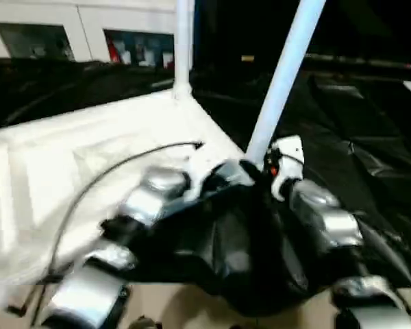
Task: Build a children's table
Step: Rotate leg to tighten
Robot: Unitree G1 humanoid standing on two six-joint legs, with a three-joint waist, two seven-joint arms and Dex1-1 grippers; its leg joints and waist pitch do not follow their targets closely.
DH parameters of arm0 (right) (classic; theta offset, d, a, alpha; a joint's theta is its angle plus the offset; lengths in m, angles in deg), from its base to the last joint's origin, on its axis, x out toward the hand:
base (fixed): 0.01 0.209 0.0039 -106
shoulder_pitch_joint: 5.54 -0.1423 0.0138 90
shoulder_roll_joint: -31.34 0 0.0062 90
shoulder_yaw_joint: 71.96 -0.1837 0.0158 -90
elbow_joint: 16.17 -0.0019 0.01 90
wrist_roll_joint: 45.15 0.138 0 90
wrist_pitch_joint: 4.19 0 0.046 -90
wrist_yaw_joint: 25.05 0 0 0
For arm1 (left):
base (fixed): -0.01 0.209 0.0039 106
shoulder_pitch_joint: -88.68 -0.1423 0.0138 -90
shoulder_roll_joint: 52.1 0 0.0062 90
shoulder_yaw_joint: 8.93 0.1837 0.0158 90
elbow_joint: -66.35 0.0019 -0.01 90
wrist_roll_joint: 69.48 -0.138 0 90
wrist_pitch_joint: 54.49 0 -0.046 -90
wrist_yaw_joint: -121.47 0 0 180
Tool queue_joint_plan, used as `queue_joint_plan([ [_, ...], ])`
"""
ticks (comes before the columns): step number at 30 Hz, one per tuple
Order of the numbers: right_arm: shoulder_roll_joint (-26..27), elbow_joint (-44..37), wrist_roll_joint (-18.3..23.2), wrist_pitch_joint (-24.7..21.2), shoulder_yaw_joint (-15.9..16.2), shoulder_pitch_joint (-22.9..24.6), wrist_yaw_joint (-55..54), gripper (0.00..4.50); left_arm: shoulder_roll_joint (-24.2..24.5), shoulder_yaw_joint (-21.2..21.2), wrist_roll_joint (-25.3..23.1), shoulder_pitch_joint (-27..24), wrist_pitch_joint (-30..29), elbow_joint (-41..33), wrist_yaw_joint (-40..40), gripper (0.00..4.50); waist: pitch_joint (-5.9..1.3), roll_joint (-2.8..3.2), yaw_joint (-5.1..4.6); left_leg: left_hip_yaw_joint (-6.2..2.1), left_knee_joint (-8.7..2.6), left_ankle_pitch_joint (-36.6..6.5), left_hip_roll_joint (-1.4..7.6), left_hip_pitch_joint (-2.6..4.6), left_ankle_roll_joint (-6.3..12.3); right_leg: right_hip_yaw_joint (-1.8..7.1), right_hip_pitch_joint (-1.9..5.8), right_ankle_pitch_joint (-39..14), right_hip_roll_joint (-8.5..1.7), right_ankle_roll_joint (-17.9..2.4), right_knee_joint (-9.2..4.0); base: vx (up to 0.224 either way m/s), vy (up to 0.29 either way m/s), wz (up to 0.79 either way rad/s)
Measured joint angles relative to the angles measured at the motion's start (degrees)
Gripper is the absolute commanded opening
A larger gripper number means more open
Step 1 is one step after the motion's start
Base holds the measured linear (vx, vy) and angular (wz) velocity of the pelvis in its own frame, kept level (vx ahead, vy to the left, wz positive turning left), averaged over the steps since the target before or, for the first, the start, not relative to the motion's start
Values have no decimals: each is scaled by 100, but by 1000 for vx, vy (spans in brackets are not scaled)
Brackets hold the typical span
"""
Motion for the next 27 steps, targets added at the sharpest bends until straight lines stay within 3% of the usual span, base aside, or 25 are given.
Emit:
queue_joint_plan([
  [3,126,238,-153,192,-33,-139,-427,259,-188,-37,-54,199,99,362,-230,0,-1,2,14,-7,0,0,0,-7,0,-4,1,10,0,3,-3,0,0,0],
  [4,146,259,-195,235,-32,-151,-472,294,-197,-47,-57,220,133,405,-240,0,-2,3,15,-7,-1,0,0,-8,0,-5,1,11,0,4,-4,0,0,0],
  [8,160,260,-268,344,-18,-147,-451,334,-178,-33,-101,248,233,455,-219,0,-1,2,14,-10,-2,0,0,-14,0,-10,-1,11,1,5,-5,0,0,0],
  [12,10,240,-239,481,76,-102,35,374,-40,-29,-105,248,375,494,-98,0,0,0,7,-13,-3,0,1,-16,0,-11,-5,13,1,8,-6,0,0,0],
  [15,-290,64,-189,501,186,24,637,374,88,-30,-87,220,434,462,108,0,0,1,2,-15,-15,0,3,-16,0,-14,-9,13,5,9,-6,0,0,0],
  [18,-563,-105,-152,501,304,98,1232,374,284,-31,-49,161,555,374,404,0,1,2,1,-13,-33,0,5,-19,0,-16,-24,13,11,9,-6,0,0,0],
  [22,-1158,-565,55,426,496,410,2333,374,818,7,163,-295,813,-268,1530,0,0,29,20,-9,-45,0,5,-24,0,-15,-33,1,11,19,-8,0,0,0],
  [27,-1486,-952,298,175,661,563,3196,374,1149,96,323,-572,818,-749,2243,0,3,37,30,-4,-34,0,4,-39,0,-10,-42,0,5,18,-16,0,0,0],
])
